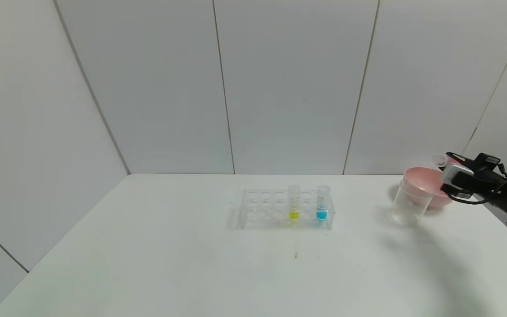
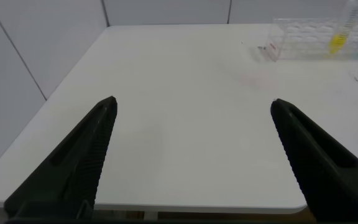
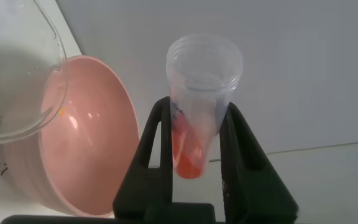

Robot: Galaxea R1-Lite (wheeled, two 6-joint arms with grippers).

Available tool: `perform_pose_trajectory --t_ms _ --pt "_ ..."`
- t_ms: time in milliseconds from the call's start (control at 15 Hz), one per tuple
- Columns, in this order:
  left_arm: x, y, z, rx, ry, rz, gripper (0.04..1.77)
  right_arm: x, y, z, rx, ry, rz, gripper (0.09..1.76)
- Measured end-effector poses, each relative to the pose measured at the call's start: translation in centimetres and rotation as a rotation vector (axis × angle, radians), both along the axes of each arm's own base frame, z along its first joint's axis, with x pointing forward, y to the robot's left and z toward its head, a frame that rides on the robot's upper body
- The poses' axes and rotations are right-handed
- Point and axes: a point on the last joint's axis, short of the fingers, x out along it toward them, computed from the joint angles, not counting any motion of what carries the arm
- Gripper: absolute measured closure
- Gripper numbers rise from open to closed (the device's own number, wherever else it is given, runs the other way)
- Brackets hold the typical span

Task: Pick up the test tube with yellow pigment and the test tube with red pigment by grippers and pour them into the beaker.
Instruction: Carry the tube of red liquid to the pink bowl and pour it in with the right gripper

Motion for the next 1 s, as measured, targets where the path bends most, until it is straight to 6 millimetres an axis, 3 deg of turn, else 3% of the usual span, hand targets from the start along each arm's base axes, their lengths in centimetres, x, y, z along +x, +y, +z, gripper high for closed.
perform_pose_trajectory --t_ms 400,1000 --pt "0.00 0.00 0.00 0.000 0.000 0.000 0.05 -0.64 0.69 -0.72 -0.058 -0.004 0.024 1.34" --pt "0.00 0.00 0.00 0.000 0.000 0.000 0.05 -0.59 0.47 -0.28 -0.228 -0.056 0.007 1.34"
